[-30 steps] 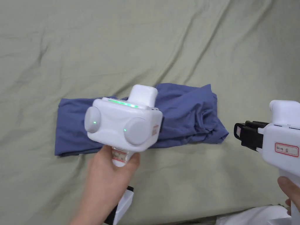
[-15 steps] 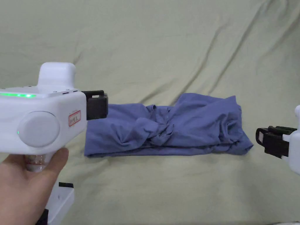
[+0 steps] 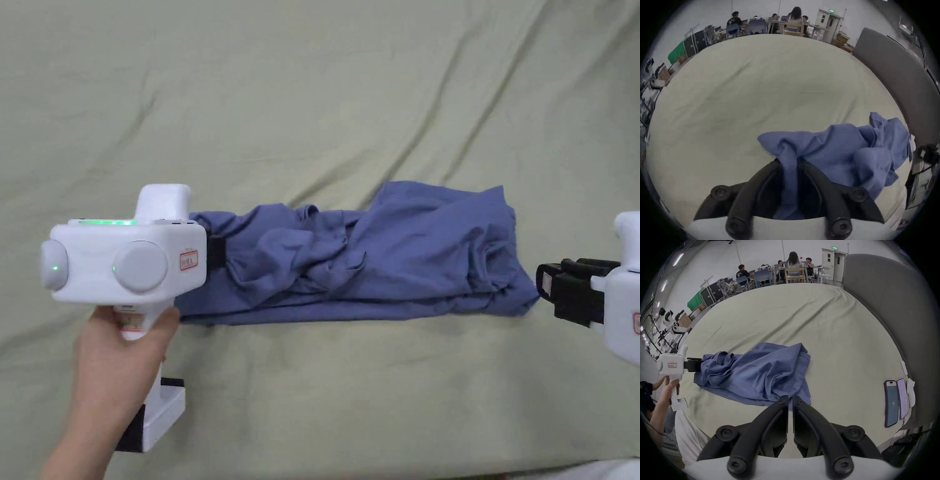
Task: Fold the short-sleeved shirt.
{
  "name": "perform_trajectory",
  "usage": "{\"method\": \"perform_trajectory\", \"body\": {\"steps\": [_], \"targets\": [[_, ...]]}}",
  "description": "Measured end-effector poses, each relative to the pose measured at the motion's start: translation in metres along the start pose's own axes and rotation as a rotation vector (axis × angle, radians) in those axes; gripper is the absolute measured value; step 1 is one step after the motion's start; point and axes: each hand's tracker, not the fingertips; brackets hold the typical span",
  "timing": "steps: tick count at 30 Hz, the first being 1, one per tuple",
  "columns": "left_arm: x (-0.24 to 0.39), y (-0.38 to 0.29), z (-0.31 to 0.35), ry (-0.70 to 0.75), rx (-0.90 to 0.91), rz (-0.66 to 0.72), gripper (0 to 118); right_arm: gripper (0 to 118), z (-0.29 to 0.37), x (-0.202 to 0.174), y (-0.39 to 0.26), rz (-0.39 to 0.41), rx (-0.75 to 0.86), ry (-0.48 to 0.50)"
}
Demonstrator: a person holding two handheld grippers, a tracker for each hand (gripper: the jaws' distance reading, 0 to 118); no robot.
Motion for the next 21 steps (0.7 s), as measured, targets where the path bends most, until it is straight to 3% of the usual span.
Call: {"method": "perform_trajectory", "body": {"steps": [7, 10, 14, 17, 21], "targets": [[-0.026, -0.003, 0.038, -0.037, 0.059, 0.052, 14, 7, 0.004, -0.002, 0.001, 0.012, -0.002, -0.015], [-0.047, -0.007, 0.055, 0.118, 0.052, 0.012, 14, 7, 0.006, -0.004, 0.001, 0.02, 0.003, -0.017], [-0.096, -0.009, 0.084, 0.25, 0.046, 0.091, 14, 7, 0.006, -0.005, 0.002, 0.018, 0.016, -0.003], [-0.103, -0.003, 0.107, 0.422, 0.033, 0.029, 14, 7, 0.003, -0.009, 0.004, 0.016, 0.022, 0.008], [-0.072, 0.013, 0.125, 0.388, 0.055, 0.008, 14, 7, -0.009, -0.013, 0.008, 0.018, 0.014, 0.019]]}}
